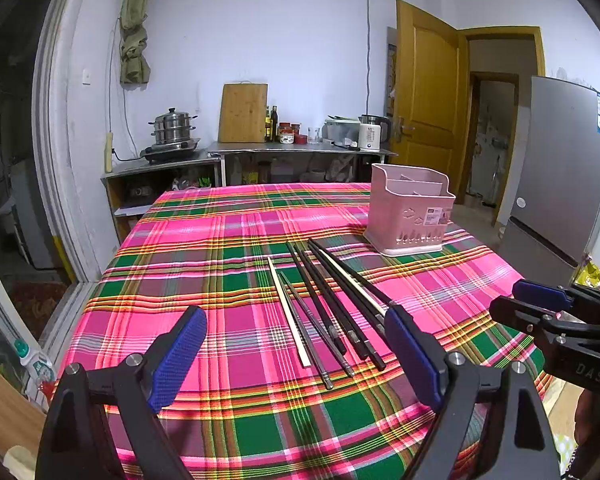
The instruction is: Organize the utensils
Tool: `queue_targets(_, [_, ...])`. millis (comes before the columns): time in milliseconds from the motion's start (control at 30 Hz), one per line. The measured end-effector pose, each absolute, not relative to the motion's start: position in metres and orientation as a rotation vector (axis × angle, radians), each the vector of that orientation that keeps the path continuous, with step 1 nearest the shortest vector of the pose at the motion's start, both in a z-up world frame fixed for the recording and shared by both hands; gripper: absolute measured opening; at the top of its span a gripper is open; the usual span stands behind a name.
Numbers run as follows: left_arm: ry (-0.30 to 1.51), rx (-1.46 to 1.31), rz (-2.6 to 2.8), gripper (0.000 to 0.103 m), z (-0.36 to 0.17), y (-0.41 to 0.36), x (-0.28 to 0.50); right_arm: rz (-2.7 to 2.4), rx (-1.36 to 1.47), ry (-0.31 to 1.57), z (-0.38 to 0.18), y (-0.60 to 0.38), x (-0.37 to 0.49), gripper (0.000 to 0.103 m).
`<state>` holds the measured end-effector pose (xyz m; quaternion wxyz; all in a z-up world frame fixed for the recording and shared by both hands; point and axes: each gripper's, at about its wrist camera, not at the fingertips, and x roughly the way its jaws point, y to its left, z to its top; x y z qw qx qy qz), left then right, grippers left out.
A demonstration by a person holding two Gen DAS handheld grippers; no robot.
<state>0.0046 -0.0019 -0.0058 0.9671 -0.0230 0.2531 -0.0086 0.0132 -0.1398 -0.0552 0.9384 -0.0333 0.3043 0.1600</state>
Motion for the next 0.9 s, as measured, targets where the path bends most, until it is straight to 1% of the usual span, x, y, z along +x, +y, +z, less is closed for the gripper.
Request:
queue_targets(300, [0.548,-0.07,-0.035,0.09,-0.012,0.003,0.015,0.326,-0.068,0.632,-0.057,-0.14,0.018,0.049])
queue_targets(733, [0.752,-0.123,-0.036,0.09,-0.055,0.024,0.08,0.346,-0.078,0.693,-0.069,-0.133,0.057,0.049])
queue_targets(900, [0.828,-0.14,-0.02,0.08,-0.068,0.036,0.12,0.354,-0.086,0.722,-0.076,-0.13,0.082,0.049])
